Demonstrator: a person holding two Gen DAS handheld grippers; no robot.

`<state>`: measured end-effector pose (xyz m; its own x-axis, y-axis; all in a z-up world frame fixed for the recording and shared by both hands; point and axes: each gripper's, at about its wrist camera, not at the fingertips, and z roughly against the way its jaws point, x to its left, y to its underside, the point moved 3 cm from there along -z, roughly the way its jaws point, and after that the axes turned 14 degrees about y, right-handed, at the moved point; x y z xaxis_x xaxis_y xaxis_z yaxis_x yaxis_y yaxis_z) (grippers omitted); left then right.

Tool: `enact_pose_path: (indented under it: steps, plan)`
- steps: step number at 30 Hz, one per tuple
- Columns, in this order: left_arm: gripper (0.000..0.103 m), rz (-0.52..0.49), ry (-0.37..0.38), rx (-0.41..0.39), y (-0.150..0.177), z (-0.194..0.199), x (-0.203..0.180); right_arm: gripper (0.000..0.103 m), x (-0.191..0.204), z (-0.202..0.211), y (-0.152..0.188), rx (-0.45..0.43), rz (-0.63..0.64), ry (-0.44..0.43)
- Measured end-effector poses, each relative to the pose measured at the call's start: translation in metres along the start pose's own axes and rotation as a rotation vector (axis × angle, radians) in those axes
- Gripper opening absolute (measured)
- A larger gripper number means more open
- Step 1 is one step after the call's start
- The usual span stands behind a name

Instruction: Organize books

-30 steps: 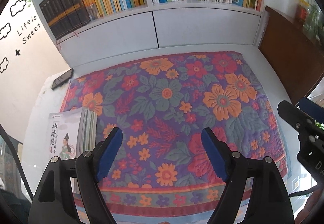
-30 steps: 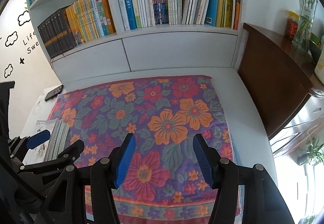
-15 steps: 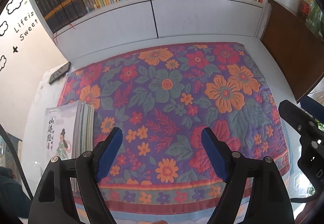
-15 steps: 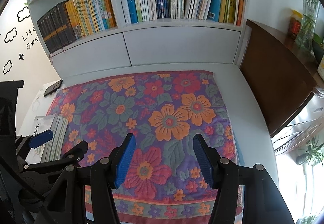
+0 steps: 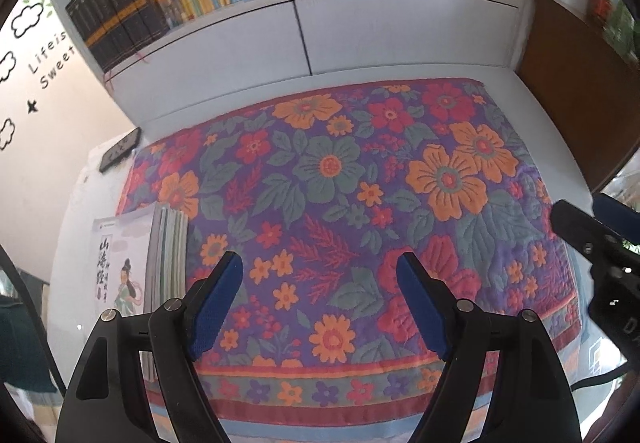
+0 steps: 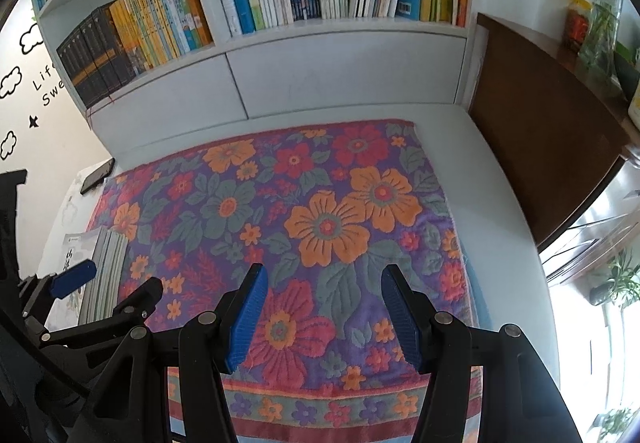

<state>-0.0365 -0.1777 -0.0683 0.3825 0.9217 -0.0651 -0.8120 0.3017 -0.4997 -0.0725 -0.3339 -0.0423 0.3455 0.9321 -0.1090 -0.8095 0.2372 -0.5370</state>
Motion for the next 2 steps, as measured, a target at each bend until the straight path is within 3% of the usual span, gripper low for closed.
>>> enact_pose_path:
  steps: [2]
  plan:
    - [0.078,0.003,0.017,0.010,0.0006,-0.0013,-0.0008,0.057,0.0026,-0.0016,0.0018,0.005,0.008,0.000]
